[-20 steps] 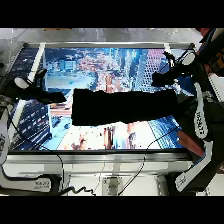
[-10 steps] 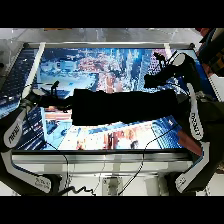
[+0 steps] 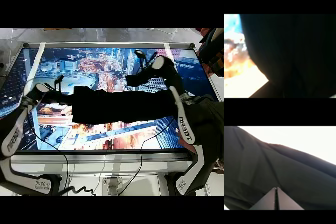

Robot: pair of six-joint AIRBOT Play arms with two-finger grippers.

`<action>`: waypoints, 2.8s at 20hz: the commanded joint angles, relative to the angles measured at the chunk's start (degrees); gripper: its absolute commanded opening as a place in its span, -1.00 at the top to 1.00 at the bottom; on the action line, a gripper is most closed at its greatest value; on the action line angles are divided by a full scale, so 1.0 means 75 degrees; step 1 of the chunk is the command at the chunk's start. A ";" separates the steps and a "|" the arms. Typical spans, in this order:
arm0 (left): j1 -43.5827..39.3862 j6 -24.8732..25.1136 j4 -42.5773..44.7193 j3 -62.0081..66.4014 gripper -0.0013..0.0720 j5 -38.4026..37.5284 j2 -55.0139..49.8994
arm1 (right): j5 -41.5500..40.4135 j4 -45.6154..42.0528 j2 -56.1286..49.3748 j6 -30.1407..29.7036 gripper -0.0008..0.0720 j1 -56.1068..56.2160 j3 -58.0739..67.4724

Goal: Fold the clothes and pants, and hang the long-sleeved shirts on hangers.

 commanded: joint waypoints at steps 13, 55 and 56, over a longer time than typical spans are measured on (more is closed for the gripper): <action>-0.0035 -0.0717 0.1728 0.0729 0.94 -0.2366 0.3663 | -0.4322 0.1585 -0.0262 0.2871 0.92 0.4517 -0.2090; -0.4351 -0.0799 0.0583 0.0723 -0.97 0.3168 0.1192 | -0.2154 0.1658 0.0801 -0.0268 -0.92 -0.2407 -0.4960; -0.4351 -0.0796 0.0583 0.0723 -0.97 0.3136 0.1177 | -0.2110 0.1297 0.0804 -0.0152 -0.92 -0.2413 -0.4934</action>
